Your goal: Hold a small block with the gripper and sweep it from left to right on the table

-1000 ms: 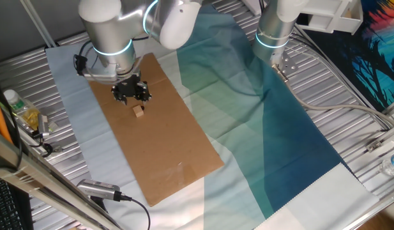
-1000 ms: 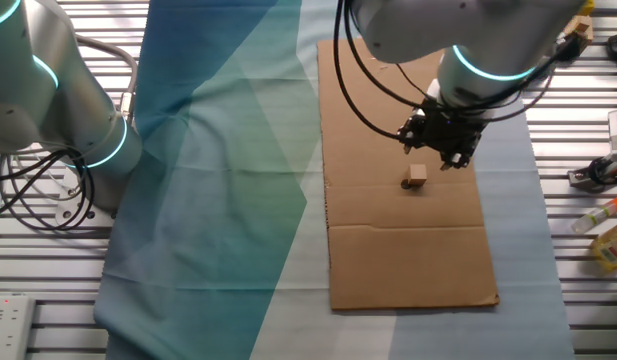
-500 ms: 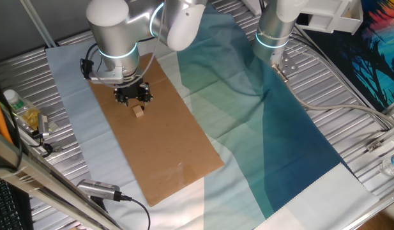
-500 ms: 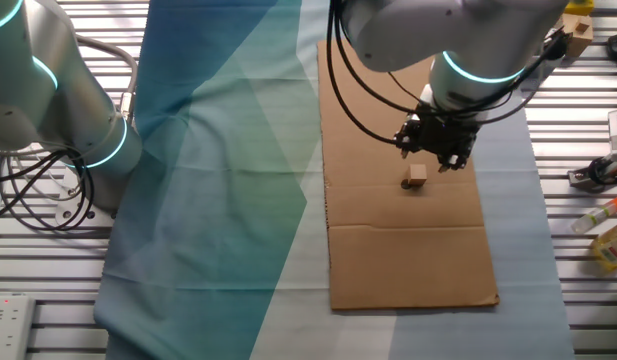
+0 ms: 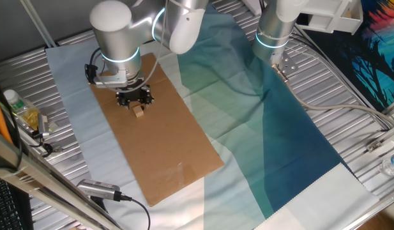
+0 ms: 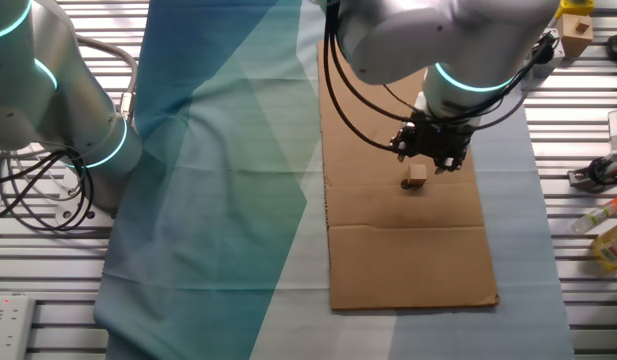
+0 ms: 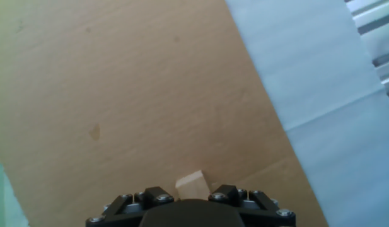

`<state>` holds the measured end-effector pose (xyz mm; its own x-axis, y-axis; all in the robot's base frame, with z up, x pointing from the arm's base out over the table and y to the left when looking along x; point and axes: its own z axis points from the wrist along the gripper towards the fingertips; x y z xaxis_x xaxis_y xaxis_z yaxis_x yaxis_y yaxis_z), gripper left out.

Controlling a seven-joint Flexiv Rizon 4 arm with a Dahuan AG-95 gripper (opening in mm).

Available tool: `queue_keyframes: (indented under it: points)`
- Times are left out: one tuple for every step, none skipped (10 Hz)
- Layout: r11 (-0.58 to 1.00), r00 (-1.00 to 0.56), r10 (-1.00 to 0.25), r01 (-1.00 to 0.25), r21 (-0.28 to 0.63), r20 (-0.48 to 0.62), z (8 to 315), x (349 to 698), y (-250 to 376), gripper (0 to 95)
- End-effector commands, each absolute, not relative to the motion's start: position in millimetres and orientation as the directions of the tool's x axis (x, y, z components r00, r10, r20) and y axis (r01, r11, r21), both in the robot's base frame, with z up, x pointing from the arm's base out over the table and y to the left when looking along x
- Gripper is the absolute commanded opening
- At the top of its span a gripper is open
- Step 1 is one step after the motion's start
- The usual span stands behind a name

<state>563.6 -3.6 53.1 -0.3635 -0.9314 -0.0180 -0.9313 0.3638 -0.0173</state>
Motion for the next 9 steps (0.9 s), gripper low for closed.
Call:
queue_keyframes:
  points:
    - [0.361, -0.361, -0.932, -0.932, -0.023, -0.023, 48.0, 563.1, -3.1, 57.0]
    - [0.36, -0.359, -0.933, -0.933, -0.025, -0.021, 47.2, 562.8, -2.8, 57.0]
    - [0.356, -0.355, -0.934, -0.934, -0.026, -0.019, 47.2, 562.7, -2.8, 57.0]
    - [0.355, -0.355, -0.935, -0.934, -0.027, -0.018, 47.2, 562.7, -2.8, 57.0]
    - [0.357, -0.357, -0.934, -0.934, -0.028, -0.019, 47.2, 562.7, -2.8, 57.0]
    - [0.361, -0.361, -0.933, -0.932, -0.027, -0.02, 47.2, 562.7, -2.8, 57.0]
    - [0.362, -0.362, -0.932, -0.932, -0.027, -0.021, 47.2, 562.7, -2.8, 57.0]
    - [0.363, -0.363, -0.932, -0.931, -0.026, -0.022, 47.2, 562.7, -2.8, 57.0]
    - [0.365, -0.365, -0.931, -0.93, -0.026, -0.022, 47.2, 562.7, -2.8, 57.0]
